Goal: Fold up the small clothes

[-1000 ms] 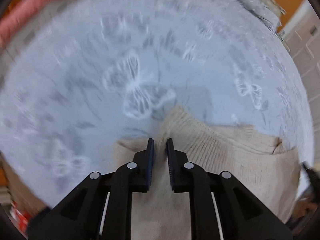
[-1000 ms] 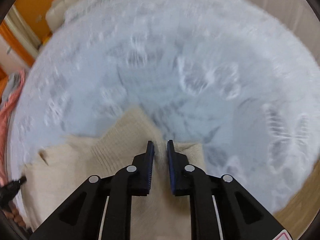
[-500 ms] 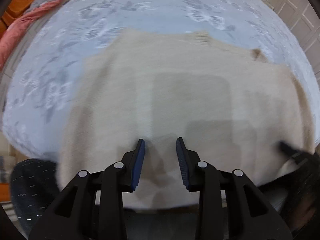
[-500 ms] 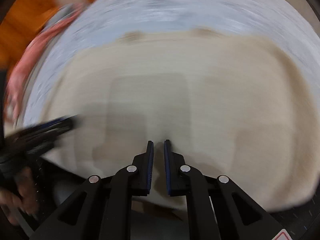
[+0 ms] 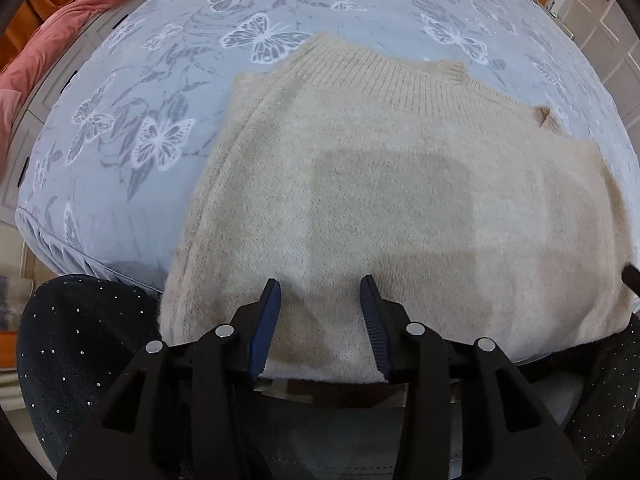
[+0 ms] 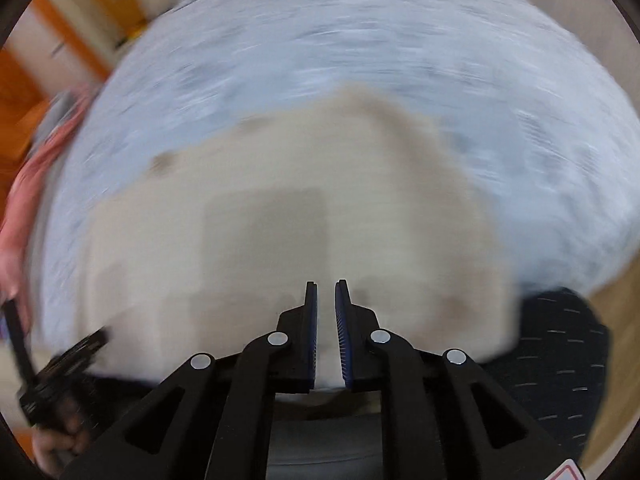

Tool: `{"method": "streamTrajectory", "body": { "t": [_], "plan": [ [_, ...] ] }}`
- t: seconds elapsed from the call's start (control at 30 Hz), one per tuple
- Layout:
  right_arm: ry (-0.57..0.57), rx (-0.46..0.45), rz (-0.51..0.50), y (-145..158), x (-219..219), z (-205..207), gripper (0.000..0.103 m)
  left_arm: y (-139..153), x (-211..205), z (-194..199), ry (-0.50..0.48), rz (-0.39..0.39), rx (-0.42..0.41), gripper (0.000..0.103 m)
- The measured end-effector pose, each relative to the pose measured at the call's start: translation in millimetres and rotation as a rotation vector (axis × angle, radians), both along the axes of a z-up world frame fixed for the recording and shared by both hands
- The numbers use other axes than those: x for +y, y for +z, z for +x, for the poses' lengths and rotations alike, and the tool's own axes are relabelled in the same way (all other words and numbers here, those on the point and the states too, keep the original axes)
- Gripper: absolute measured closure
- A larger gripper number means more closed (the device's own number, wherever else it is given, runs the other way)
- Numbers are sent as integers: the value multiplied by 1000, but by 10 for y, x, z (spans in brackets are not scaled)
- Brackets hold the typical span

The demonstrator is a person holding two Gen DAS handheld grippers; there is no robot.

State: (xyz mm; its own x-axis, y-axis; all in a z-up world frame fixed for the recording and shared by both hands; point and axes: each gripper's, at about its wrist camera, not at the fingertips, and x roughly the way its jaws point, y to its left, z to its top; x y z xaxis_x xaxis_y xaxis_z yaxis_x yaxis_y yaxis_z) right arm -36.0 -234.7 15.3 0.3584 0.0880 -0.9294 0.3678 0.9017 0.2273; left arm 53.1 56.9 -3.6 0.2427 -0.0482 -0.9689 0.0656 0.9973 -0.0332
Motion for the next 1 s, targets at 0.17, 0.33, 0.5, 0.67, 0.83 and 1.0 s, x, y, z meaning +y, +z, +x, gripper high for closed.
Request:
{"method": "streamTrajectory", "body": {
  "t": [0.17,0.33,0.5,0.67,0.83,1.0],
  "plan": [
    [151,-13,-26,-32,715,670,91,38,99,13,33,-56,6,63],
    [193,138,-93,-502,886,998,91,195,567,177,170,-184,-16,54],
    [204,130,-130,-578,953,1018,92,-81,928,465,287,-271,60,40],
    [214,129,-111,-593,937,1020,92,-421,902,563,350,-354,111,41],
    [199,96,-20,-534,728,963,92,36,615,520,261,-421,43,86],
    [97,-28,83,-122,280,551,89,933,-235,376,40,-471,-90,87]
  ]
}}
